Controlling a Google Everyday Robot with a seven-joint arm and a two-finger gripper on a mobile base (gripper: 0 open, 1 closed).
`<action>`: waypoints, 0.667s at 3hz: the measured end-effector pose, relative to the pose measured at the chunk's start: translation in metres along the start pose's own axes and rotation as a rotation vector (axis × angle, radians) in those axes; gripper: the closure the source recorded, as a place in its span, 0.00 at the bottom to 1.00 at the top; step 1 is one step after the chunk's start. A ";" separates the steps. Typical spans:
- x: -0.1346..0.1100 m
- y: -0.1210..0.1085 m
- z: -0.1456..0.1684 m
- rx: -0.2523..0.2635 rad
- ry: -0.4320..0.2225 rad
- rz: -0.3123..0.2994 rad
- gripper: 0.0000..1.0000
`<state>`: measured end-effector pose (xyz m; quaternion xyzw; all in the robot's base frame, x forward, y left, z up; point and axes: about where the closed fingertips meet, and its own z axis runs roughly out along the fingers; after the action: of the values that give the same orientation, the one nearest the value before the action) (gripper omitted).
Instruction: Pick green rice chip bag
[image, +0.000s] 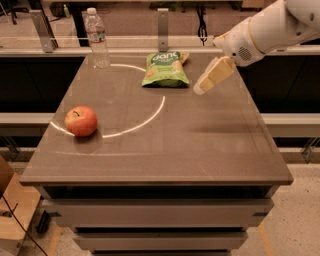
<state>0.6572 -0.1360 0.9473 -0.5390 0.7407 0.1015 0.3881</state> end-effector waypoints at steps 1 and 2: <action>0.003 -0.020 0.039 0.011 -0.048 0.065 0.00; 0.013 -0.039 0.072 0.052 -0.090 0.148 0.00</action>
Offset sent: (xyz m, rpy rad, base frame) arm 0.1074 0.0120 -0.0682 0.2356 -0.0116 -0.2265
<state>0.7234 -0.1200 0.9006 -0.4673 0.7627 0.1346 0.4263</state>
